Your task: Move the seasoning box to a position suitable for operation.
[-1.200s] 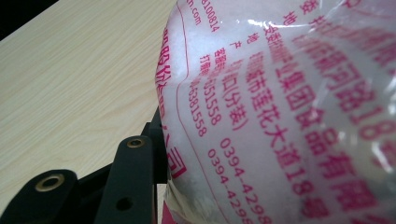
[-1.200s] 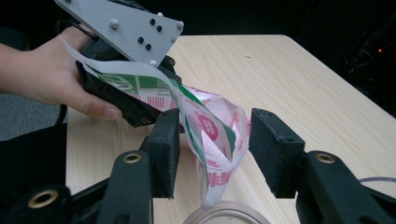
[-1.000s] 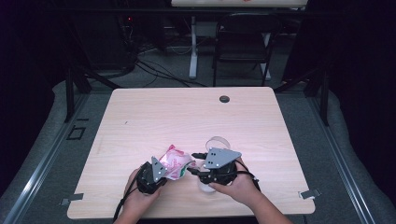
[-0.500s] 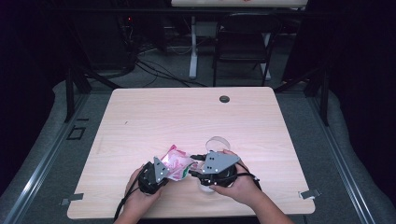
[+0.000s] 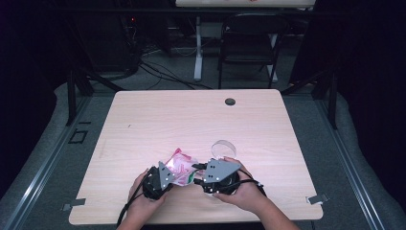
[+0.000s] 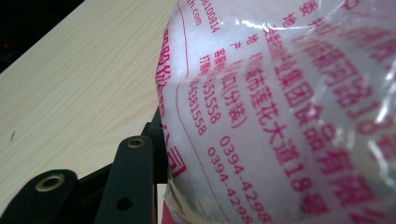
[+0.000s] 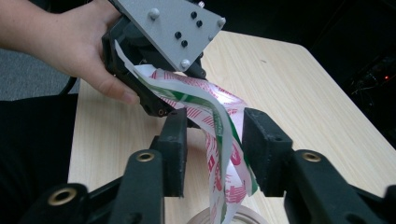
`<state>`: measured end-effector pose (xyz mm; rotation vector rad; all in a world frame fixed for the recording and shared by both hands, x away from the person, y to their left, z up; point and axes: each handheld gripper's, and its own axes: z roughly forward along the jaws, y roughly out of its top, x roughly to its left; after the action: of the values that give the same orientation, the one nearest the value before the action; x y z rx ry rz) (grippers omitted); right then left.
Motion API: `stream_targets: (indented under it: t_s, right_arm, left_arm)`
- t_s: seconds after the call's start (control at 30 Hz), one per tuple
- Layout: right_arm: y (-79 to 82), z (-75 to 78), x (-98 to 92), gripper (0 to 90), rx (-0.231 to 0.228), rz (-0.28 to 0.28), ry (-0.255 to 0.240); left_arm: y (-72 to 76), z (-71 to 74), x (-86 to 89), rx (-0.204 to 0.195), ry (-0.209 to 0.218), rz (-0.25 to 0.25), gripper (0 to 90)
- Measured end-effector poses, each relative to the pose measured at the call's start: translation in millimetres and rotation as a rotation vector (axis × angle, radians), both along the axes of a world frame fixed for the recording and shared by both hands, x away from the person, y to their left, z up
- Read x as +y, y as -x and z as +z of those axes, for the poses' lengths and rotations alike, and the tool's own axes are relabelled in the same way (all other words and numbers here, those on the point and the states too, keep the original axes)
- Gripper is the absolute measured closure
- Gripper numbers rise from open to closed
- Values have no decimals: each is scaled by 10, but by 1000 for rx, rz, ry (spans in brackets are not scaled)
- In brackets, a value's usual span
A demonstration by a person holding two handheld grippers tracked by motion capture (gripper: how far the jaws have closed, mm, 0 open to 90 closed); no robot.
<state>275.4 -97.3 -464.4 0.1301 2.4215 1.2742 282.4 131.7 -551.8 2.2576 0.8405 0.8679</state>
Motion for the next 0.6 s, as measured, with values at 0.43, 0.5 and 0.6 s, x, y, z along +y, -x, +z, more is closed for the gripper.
stream_targets:
  t_s: [0.43, 0.5, 0.6]
  right_arm:
    - [-8, -13, -12, 824, 22, -10, 36]
    - [-6, -15, -13, 850, 23, -12, 37]
    - [-2, -14, -17, 893, 30, -16, 39]
  left_arm:
    - [8, 6, -7, -24, -26, -3, 592]
    - [12, 12, -7, -20, -28, -2, 593]
    - [16, 12, -9, -30, -30, -1, 593]
